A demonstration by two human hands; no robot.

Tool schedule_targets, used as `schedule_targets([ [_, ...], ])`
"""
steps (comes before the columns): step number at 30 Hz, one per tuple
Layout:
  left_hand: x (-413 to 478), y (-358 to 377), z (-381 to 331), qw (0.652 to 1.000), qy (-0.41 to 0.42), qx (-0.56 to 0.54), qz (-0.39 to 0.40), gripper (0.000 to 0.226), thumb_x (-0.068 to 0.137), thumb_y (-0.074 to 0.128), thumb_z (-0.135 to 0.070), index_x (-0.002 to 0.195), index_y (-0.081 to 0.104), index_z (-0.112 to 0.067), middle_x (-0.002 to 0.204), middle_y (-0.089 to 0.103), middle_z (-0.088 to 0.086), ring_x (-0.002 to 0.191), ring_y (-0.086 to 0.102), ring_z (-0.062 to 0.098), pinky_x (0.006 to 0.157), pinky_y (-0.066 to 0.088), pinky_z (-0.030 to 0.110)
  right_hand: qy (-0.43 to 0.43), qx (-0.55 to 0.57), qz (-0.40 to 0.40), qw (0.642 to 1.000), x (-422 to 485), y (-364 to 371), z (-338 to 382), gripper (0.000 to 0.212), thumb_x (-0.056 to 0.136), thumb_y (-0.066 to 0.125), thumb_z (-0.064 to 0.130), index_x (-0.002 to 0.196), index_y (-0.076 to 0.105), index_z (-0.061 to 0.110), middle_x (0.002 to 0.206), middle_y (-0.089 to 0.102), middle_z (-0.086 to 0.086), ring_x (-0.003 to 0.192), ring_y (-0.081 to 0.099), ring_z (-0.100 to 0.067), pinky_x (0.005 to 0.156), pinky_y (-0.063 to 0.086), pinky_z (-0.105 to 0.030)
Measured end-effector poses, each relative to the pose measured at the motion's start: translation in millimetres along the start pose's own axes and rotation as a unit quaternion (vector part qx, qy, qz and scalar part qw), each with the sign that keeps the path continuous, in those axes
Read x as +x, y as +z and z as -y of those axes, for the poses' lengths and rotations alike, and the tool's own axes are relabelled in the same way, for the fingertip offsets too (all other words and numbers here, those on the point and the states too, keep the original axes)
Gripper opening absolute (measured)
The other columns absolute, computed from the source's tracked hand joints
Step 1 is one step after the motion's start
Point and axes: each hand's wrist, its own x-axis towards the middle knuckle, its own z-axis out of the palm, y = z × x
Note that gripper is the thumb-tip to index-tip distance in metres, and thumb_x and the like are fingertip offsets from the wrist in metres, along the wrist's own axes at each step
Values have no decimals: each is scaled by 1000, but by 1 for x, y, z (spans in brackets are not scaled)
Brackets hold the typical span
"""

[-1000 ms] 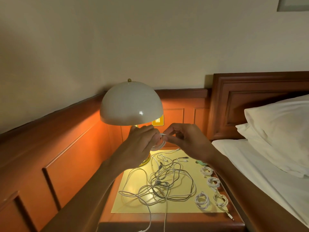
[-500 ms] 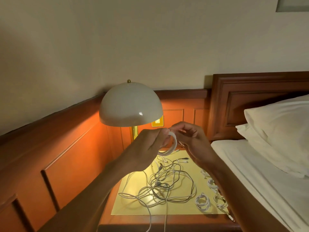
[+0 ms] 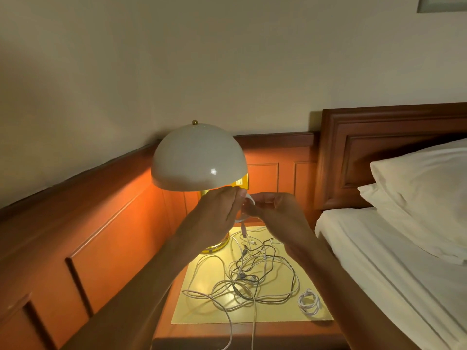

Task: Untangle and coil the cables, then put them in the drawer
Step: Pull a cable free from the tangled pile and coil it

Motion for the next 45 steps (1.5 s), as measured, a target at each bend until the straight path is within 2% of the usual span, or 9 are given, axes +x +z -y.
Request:
schedule_targets([
  [5,4,4,17,947,131,287,51,27,87,61,-9,110,47,-13,94,59,8,84,52,20,60,53,36,26,2,14,1000,4,2,5,15,92,64,8,90,78,14,73,74,5,61,60,4,63,42,-18],
  [9,6,-2,15,939,143,312,24,36,80,67,-4,110,49,-12,94,58,9,84,54,24,60,52,35,81,76,34,993,10,2,8,16,90,58,0,93,72,7,82,72,-12,72,58,-15,70,44,-28],
  [17,11,-7,12,997,54,60,4,6,95,59,-4,90,59,-8,74,60,10,65,58,27,60,48,36,133,248,150,948,17,-2,1,8,88,61,2,94,63,7,70,60,-4,62,46,-14,63,42,-28],
  [20,7,-1,12,998,-44,-51,0,41,105,32,-36,82,58,-13,68,59,4,63,60,18,64,49,42,78,171,87,978,16,1,-5,18,84,74,5,98,64,-1,68,66,-6,57,48,-15,60,47,-28],
  [25,8,0,8,990,-80,-119,-3,40,103,32,-42,68,47,-30,57,52,-8,56,57,11,57,41,25,-57,33,-55,996,7,8,-9,30,79,83,24,100,67,9,71,73,-2,40,55,-12,44,44,-24],
  [30,14,-1,4,978,-106,-177,22,43,105,32,-35,74,57,-18,53,54,-20,51,52,5,52,33,13,-292,-95,-190,932,2,15,-18,14,92,72,20,106,74,17,97,71,4,62,67,-9,50,54,-25],
  [38,17,-10,13,980,-90,-173,31,45,105,32,-39,64,47,-28,49,46,-10,48,44,8,53,32,22,-78,166,-80,980,4,4,-7,16,95,65,13,106,75,7,93,78,-6,89,76,-22,69,63,-41],
  [41,11,-11,21,970,-112,-212,28,47,107,30,-34,62,44,-24,47,42,-11,45,40,7,51,30,19,-128,-36,-94,987,8,-15,-6,8,88,74,14,95,79,15,87,77,4,80,73,-11,67,62,-28],
  [45,5,-7,19,959,-134,-243,54,48,106,29,-35,66,45,-16,48,39,-9,42,40,7,49,33,18,-289,-332,-85,894,11,-22,-8,11,87,75,13,97,79,15,90,78,1,73,70,-12,68,58,-30],
])
